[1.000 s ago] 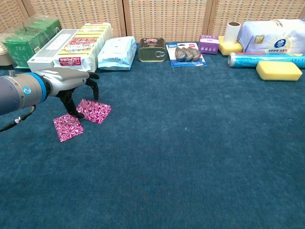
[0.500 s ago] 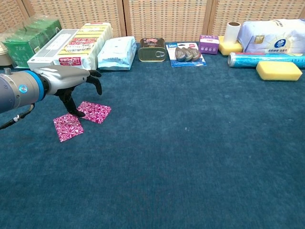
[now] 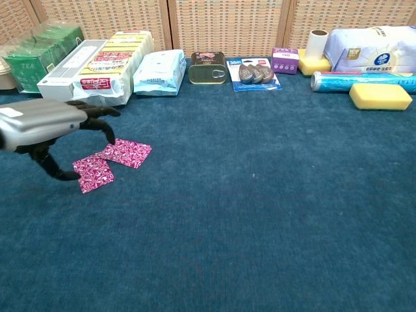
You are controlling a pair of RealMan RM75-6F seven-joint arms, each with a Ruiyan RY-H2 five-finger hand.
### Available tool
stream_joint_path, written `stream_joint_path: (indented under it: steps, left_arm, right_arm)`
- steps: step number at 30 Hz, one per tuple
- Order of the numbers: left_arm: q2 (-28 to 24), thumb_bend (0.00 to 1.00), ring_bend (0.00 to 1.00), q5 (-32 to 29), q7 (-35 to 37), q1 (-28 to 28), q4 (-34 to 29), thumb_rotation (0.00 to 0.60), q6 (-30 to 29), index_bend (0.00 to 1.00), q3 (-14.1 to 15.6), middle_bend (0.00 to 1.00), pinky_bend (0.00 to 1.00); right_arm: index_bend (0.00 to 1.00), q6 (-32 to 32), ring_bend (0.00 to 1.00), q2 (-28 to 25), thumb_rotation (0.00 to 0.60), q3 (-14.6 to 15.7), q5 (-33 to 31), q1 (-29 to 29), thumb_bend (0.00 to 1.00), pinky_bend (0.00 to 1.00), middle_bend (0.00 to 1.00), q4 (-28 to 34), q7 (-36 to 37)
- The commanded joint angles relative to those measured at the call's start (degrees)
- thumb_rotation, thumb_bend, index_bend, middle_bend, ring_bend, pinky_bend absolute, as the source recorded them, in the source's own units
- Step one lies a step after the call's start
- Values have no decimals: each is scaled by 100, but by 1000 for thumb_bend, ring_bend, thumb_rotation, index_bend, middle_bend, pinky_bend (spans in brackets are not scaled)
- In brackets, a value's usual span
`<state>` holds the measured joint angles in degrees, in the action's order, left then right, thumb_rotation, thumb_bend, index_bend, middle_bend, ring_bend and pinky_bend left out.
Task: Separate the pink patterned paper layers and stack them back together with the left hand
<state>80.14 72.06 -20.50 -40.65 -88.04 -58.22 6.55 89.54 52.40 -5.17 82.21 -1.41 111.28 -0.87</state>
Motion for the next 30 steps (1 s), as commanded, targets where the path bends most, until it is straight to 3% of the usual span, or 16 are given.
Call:
stream_joint_path:
  steps: [1,16,30]
  left_arm:
    - [-51,235,39,293,22,161,163,600,-47,238,176,0,26]
    - [247,234,39,383,-203,277,587,600,216,237,-13,0,26]
    - [146,234,39,62,-639,274,158,600,551,238,-124,0,26]
  right_arm:
    - [0,-6,0,31,600,1,-9,8,8,0,0,5,-58]
    - [0,5,0,42,600,-32,-63,14,9,0,0,16,-82]
    - [0,31,0,-7,600,-32,-49,-14,8,0,0,5,39]
